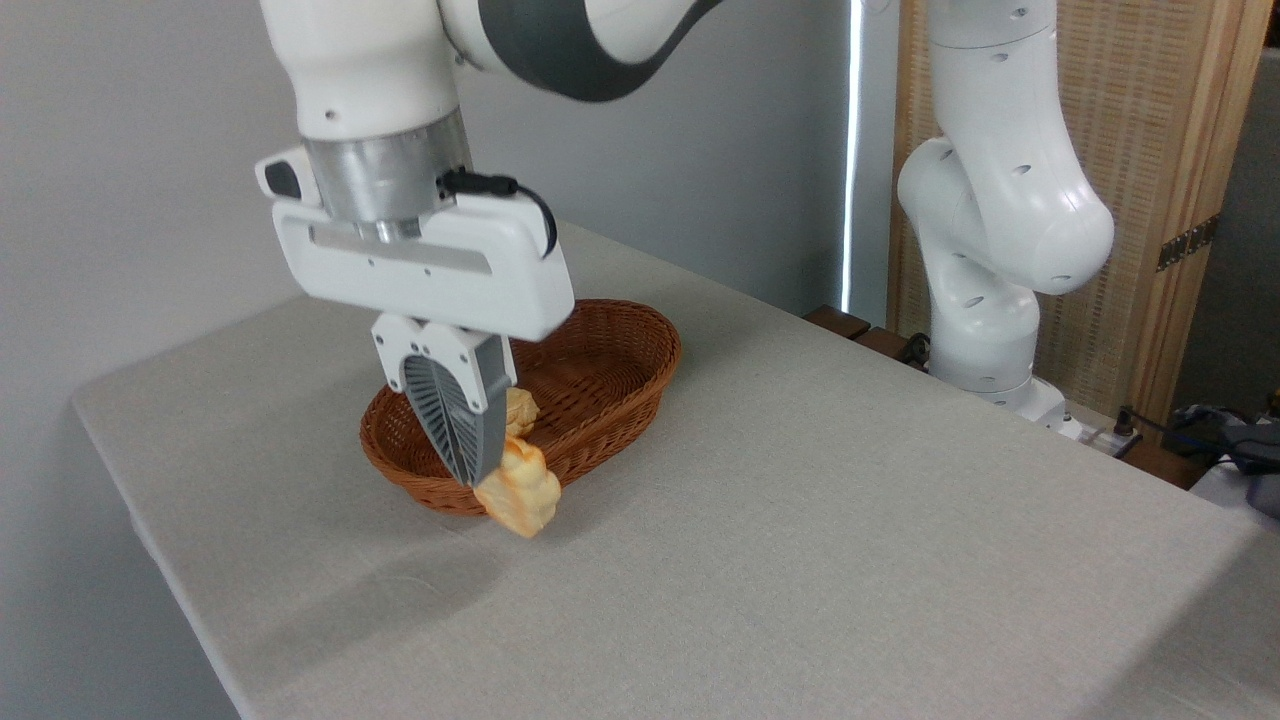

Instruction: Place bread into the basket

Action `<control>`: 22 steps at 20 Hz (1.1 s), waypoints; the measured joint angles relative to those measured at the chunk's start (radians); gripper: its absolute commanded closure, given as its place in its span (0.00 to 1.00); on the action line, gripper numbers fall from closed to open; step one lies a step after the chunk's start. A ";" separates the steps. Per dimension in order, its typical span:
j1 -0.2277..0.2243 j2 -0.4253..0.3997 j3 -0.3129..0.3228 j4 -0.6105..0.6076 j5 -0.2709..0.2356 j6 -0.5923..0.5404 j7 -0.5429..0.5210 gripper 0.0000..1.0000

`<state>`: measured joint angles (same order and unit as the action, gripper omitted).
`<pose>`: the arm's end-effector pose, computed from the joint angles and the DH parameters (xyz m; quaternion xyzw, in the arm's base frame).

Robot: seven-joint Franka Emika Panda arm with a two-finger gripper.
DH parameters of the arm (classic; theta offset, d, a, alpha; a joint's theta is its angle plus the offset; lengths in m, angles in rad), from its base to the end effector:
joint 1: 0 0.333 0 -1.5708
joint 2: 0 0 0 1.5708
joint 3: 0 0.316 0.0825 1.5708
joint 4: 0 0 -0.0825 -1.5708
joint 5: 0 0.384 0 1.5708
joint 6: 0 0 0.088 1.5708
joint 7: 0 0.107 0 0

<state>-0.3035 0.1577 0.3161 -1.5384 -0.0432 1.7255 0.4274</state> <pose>0.6119 -0.0099 0.5659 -0.9785 0.2053 -0.0175 0.0070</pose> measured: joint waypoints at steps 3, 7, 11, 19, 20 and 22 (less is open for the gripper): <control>-0.001 -0.023 -0.001 0.044 -0.035 -0.044 0.000 1.00; -0.010 -0.067 -0.018 0.073 -0.079 -0.081 0.000 1.00; -0.021 -0.081 -0.111 0.073 -0.092 -0.096 -0.002 0.62; -0.028 -0.064 -0.242 0.056 -0.069 -0.097 -0.014 0.00; -0.027 -0.062 -0.242 0.055 -0.068 -0.097 -0.014 0.00; -0.026 -0.056 -0.242 0.049 -0.068 -0.098 -0.014 0.00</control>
<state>-0.3295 0.1019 0.0744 -1.4897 -0.1115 1.6275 0.4131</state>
